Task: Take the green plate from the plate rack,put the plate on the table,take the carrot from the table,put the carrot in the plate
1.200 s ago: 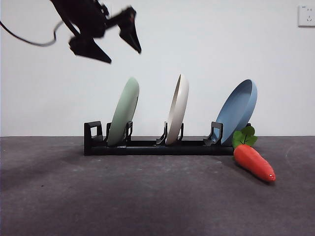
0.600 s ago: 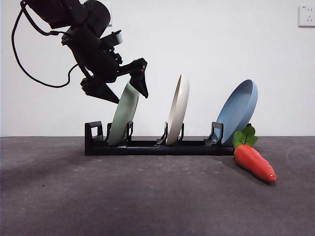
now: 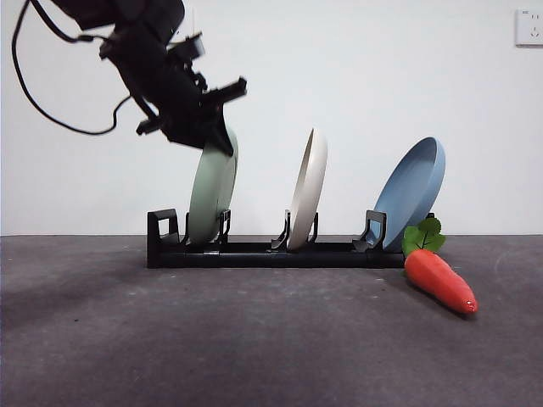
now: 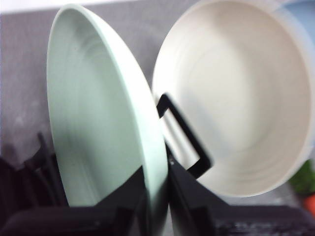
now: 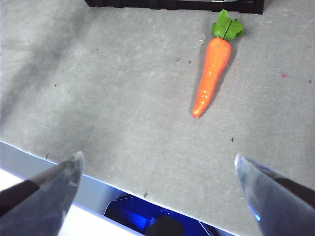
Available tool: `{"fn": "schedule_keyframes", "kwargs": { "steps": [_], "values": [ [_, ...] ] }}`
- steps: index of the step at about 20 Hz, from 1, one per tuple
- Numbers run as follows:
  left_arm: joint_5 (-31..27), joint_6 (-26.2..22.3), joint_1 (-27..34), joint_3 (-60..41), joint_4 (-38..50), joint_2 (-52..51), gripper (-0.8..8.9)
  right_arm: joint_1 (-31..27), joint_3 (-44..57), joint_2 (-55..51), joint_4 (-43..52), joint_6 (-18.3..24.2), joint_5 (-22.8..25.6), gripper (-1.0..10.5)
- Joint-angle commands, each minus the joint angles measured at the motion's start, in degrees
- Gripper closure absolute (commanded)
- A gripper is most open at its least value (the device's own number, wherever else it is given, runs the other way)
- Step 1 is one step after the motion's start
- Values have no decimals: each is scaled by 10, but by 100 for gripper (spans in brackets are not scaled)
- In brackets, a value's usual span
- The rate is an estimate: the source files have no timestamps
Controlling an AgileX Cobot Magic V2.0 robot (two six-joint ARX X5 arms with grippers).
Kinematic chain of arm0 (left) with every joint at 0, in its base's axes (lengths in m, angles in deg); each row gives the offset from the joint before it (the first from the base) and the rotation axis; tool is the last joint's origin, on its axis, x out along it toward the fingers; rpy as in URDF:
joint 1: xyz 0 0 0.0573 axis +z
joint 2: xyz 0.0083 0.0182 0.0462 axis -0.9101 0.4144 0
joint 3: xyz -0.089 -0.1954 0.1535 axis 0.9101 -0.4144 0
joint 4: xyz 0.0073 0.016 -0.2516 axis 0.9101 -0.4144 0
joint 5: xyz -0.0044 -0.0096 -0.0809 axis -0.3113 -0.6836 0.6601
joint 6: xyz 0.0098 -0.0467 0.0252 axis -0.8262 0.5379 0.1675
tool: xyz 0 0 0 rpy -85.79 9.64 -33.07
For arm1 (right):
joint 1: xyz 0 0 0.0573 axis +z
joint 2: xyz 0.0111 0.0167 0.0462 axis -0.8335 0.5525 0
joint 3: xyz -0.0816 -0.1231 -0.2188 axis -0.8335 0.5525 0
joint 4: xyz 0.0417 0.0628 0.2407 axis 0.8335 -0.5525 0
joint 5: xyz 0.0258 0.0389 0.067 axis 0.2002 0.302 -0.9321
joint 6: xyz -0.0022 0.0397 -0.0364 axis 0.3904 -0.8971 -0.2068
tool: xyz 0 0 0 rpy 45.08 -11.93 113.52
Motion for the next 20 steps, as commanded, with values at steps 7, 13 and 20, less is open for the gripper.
{"fn": "schedule_keyframes", "kwargs": {
  "steps": [7,13,20],
  "values": [
    [38,17,-5,2,-23,-122,822,2,-2,0,2,-3,-1,200],
    [16,-126,-61,2,-219,-289,821,2,-2,0,2,-3,-1,200],
    [-293,-285,-302,-3,-383,-325,819,2,-2,0,2,-3,-3,200]
  ]
}}
